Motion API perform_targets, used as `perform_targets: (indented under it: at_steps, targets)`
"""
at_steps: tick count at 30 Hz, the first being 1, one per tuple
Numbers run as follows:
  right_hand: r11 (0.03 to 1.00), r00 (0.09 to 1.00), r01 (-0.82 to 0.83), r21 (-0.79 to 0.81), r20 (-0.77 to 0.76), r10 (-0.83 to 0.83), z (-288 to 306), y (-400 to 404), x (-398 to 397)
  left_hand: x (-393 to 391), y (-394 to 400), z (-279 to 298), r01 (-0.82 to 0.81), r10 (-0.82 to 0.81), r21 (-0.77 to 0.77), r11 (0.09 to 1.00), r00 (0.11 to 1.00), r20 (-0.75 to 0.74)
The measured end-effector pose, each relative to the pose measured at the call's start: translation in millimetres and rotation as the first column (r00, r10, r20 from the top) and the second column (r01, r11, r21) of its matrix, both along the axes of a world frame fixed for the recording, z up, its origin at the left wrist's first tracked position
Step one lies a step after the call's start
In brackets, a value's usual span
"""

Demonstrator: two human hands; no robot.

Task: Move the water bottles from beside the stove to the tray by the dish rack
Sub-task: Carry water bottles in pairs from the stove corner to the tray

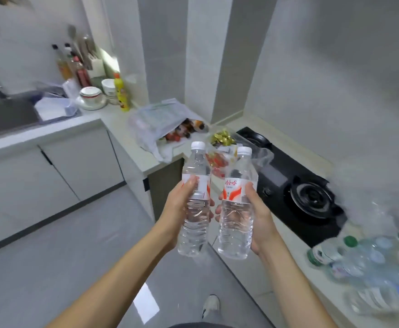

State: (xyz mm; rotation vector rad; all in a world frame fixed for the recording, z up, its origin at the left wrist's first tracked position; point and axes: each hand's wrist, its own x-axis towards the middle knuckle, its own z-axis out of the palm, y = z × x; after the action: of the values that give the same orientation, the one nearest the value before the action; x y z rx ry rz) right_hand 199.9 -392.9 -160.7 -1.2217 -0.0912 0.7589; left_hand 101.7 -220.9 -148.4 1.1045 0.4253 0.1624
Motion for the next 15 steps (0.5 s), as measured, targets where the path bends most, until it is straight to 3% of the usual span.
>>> perform_targets:
  at_steps: [4,8,12,15]
  targets:
    - [0.971,0.971,-0.239,0.02,0.007,0.239,0,112,2,-31,84,-8,-0.197,0.194,-0.111,0.974,0.98,-0.039]
    - [0.908,0.909,-0.416,0.047,-0.016,0.417,-7,226,1,-61,163,-6,-0.408,0.405,-0.064,0.911,0.913,-0.046]
    - [0.802,0.802,-0.588,0.109,-0.049,0.595,-10,324,-8,-89,229,2,-0.587,0.583,-0.005,0.81,0.806,-0.098]
    - [0.666,0.666,-0.736,0.12,-0.045,0.744,3,403,-25,-121,275,11,-0.751,0.748,0.023,0.66,0.653,-0.121]
